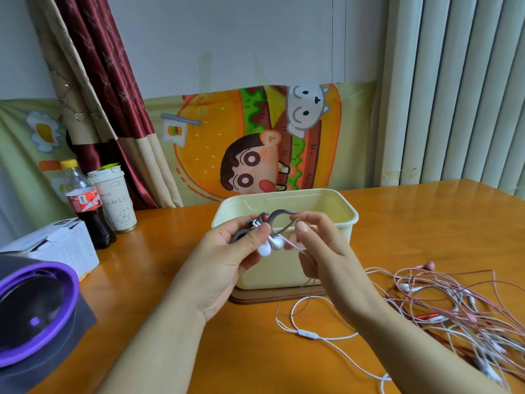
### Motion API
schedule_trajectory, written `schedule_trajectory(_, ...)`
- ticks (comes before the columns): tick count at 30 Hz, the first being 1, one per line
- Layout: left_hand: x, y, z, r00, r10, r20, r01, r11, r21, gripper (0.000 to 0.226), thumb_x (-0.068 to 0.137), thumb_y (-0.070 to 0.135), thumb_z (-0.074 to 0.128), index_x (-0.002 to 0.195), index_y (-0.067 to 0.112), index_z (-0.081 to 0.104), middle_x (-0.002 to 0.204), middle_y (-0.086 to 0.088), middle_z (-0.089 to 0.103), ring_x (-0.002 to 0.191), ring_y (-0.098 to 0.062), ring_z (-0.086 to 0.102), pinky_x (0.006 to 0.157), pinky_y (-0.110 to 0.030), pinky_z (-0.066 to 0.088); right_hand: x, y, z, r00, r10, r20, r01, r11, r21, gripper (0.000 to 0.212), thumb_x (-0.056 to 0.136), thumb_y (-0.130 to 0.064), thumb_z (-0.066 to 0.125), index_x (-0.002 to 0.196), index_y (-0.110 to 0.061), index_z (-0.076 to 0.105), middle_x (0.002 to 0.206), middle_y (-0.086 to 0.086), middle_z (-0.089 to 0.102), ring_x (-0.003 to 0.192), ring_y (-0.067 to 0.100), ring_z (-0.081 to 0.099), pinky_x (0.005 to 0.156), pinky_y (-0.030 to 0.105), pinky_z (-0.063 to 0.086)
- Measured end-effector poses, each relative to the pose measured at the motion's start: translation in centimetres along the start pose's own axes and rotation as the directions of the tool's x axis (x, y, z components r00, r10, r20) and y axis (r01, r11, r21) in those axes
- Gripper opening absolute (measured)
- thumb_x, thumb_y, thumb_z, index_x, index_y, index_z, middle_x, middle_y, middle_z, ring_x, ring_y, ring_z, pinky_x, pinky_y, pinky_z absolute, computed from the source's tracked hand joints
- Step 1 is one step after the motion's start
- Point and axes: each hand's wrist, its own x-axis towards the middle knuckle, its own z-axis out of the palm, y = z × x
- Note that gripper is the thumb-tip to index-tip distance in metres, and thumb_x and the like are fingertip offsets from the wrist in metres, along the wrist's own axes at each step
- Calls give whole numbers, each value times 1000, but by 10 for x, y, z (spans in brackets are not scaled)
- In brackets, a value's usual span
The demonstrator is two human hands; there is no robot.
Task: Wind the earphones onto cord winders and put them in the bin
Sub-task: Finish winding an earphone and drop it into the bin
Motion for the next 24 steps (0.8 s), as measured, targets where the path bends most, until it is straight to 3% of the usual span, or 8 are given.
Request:
schedule_trajectory(3, 3, -5, 3, 999, 2, -51, -7, 996, -94, 36, 66, 24, 67, 100, 15, 70, 86, 0, 72, 74, -5, 65, 63, -13, 52, -4, -6, 3, 999, -52, 9, 52, 999, 7, 28, 80, -41, 68, 96, -23, 54, 103, 2, 64, 63, 3, 48, 59, 15, 37)
schedule_trajectory(6, 3, -8, 9, 998, -4, -62, -7, 985, -171, 38, 68, 24, 67, 104, 11, 68, 91, -5, 74, 81, -9, 69, 68, -16, 54, -8, -8, 11, 993, -110, -44, 106, 990, -90, 27, 76, -37, 74, 90, -21, 57, 96, -2, 66, 59, 2, 47, 54, 13, 36)
schedule_trajectory(9, 3, -12, 13, 995, -6, -96, -14, 977, -213, 42, 66, 26, 68, 104, 8, 67, 87, -6, 74, 78, -10, 70, 65, -16, 54, -8, -11, 12, 983, -151, -99, 137, 981, -137, 22, 74, -30, 75, 89, -22, 61, 89, -11, 67, 70, 0, 58, 58, 14, 42)
schedule_trajectory(11, 2, -15, 15, 993, 0, -122, -26, 977, -211, 44, 65, 27, 69, 106, 10, 66, 89, -7, 74, 83, -12, 71, 66, -17, 54, -7, -12, 11, 983, -151, -106, 131, 975, -177, 20, 75, -28, 76, 89, -27, 62, 88, -10, 69, 59, 0, 51, 53, 14, 39)
schedule_trajectory(17, 0, -18, 17, 986, 45, -160, -58, 995, -81, 45, 61, 38, 72, 102, 19, 69, 94, 0, 75, 84, -8, 69, 69, -18, 51, -8, -16, 8, 968, -208, -139, 156, 937, -314, 20, 75, -25, 77, 84, -32, 62, 82, -17, 68, 51, 2, 46, 48, 11, 34)
schedule_trajectory(24, 1, -7, 2, 991, 104, -86, -85, 977, 197, 54, 58, 49, 72, 104, 21, 71, 97, 2, 76, 94, -12, 70, 90, -32, 51, -6, -15, -1, 956, -256, -145, 182, 902, -393, 10, 81, -25, 72, 87, -31, 67, 77, -21, 67, 52, 5, 39, 47, 14, 32)
